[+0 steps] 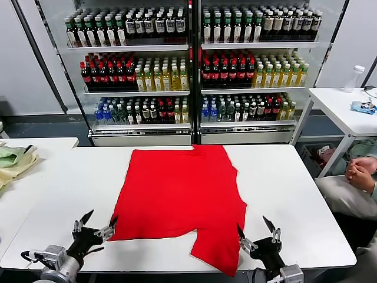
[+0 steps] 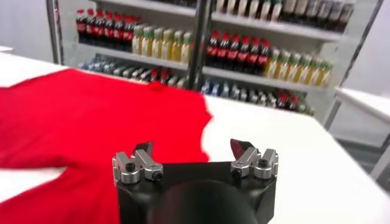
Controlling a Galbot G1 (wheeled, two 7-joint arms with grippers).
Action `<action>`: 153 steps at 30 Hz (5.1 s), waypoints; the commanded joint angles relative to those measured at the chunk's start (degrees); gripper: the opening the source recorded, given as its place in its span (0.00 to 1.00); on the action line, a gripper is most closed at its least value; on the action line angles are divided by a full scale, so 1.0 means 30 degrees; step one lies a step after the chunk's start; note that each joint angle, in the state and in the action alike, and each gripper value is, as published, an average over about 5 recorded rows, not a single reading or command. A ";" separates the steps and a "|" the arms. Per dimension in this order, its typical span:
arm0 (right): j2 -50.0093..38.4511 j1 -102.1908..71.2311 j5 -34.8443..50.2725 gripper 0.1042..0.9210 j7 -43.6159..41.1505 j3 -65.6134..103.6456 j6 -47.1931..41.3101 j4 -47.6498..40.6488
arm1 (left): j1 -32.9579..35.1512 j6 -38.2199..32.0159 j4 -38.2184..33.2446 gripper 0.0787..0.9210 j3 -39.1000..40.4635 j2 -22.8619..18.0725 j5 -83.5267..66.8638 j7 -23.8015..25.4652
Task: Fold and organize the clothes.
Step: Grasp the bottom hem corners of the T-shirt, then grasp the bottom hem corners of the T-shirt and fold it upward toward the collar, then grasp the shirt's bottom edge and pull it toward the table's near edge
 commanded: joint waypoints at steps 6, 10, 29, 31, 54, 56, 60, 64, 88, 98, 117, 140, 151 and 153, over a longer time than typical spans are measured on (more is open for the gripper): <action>0.0107 -0.0152 -0.0183 0.88 0.0917 -0.2139 -0.0637 -0.0985 | 0.0466 0.2768 0.0062 0.88 0.0050 0.0496 -0.2129 -0.1636; 0.0100 -0.0243 -0.0141 0.88 0.1248 -0.2292 -0.0991 -0.0863 | 0.0428 0.2846 0.0071 0.88 -0.0003 0.0466 -0.2182 -0.1640; 0.0261 -0.0281 0.1757 0.45 0.2195 -0.2686 -0.1501 -0.0871 | 0.0491 0.2714 0.0173 0.56 0.0370 0.0145 -0.2661 -0.1773; 0.0272 -0.0152 0.1839 0.38 0.2087 -0.2622 -0.1317 -0.0938 | 0.0471 0.2711 0.0168 0.50 0.0477 0.0125 -0.2680 -0.1736; -0.2177 -0.7741 0.1620 0.01 -0.0771 0.4433 -0.0675 0.5030 | 0.8246 0.2294 -0.5544 0.00 -0.1587 0.1288 -0.2581 -0.3839; -0.2160 -0.8197 0.1374 0.01 -0.0826 0.4413 -0.0497 0.5188 | 0.9550 0.2090 -0.6016 0.00 -0.2079 0.1329 -0.2307 -0.3960; -0.2172 -0.7326 0.1414 0.01 -0.0764 0.4083 -0.0286 0.5353 | 0.9637 0.1673 -0.6648 0.00 -0.2751 0.1470 -0.2087 -0.3953; -0.2032 -0.3170 0.2239 0.01 -0.0683 0.3254 -0.0941 0.4485 | 0.4916 0.2163 -0.5517 0.00 -0.2618 0.1613 -0.3841 -0.3572; -0.0228 0.7170 0.2892 0.01 -0.0764 -0.0602 -0.2317 -0.3230 | -0.6378 0.3344 0.2266 0.00 0.2147 0.0275 -0.5111 -0.0673; 0.0299 0.8444 0.2471 0.01 -0.1100 -0.1336 -0.1995 -0.4645 | -0.6602 0.3282 0.2973 0.00 0.2636 -0.0023 -0.4781 -0.0331; 0.1023 1.0037 0.2121 0.16 -0.1162 -0.2080 -0.2214 -0.6375 | -0.6465 0.2982 0.3277 0.12 0.2495 -0.0170 -0.4288 -0.0557; 0.0717 0.7783 0.2429 0.87 -0.0752 -0.0678 -0.2218 -0.3245 | -0.3150 0.2610 0.0600 0.87 0.0932 -0.0204 -0.4218 -0.0816; 0.0775 0.3432 0.2199 0.88 0.0556 0.0257 -0.3141 -0.1790 | -0.3467 0.2710 0.1386 0.88 0.1770 -0.0798 -0.3300 -0.0832; 0.0826 0.3479 0.2262 0.88 0.0650 0.0192 -0.3224 -0.1901 | -0.3623 0.2715 0.1694 0.88 0.1689 -0.0731 -0.3279 -0.0865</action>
